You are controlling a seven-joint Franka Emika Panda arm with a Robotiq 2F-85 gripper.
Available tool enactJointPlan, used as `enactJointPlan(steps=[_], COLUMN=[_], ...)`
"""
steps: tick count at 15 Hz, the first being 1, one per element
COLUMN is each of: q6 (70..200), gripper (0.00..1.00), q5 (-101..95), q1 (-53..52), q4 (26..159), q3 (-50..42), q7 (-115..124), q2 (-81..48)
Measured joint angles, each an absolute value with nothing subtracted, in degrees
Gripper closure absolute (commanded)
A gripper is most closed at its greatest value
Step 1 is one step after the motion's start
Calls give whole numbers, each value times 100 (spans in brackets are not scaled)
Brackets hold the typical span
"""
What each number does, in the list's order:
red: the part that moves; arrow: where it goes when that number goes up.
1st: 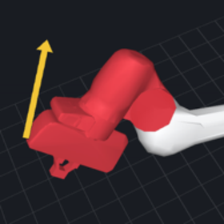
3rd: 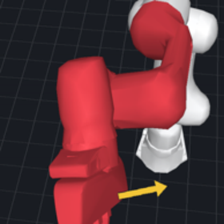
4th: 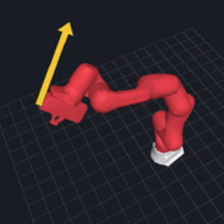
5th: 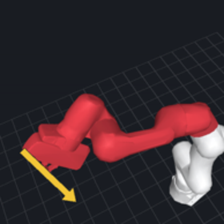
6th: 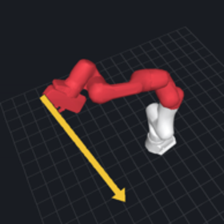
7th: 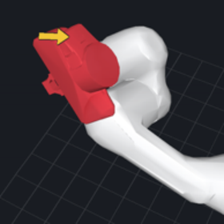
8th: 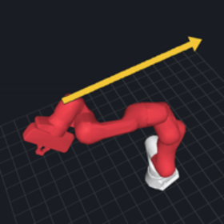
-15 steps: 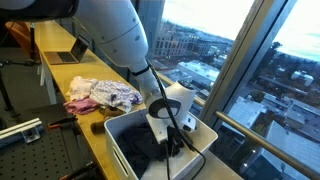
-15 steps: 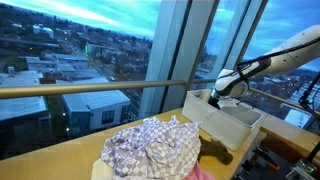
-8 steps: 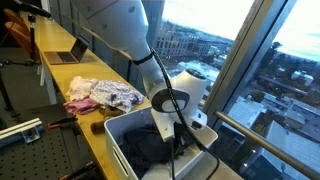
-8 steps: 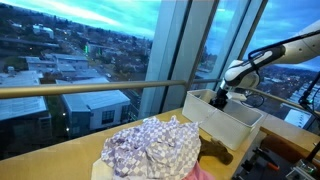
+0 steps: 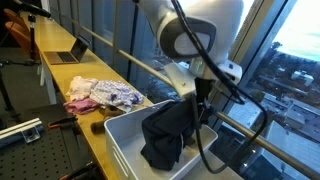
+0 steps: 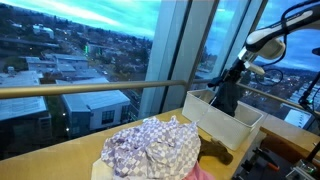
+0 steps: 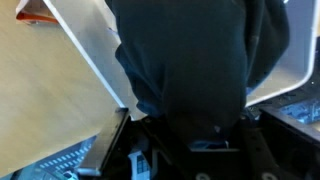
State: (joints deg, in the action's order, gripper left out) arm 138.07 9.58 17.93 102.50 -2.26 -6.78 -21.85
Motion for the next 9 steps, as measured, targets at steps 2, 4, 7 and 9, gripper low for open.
enactJointPlan(steps=[2,4,7,9], q6=[13683,13630,13616,13604], gripper=[95,95,95,95], q5=[1096,1117,1074,987], q1=[1707,1505,1027,664], q4=[10267,10332,10502,10646], q3=[-193,-165,-120,-29], q7=[-739,-764,-766,-727], q2=[-1702,-1221,-548,-164])
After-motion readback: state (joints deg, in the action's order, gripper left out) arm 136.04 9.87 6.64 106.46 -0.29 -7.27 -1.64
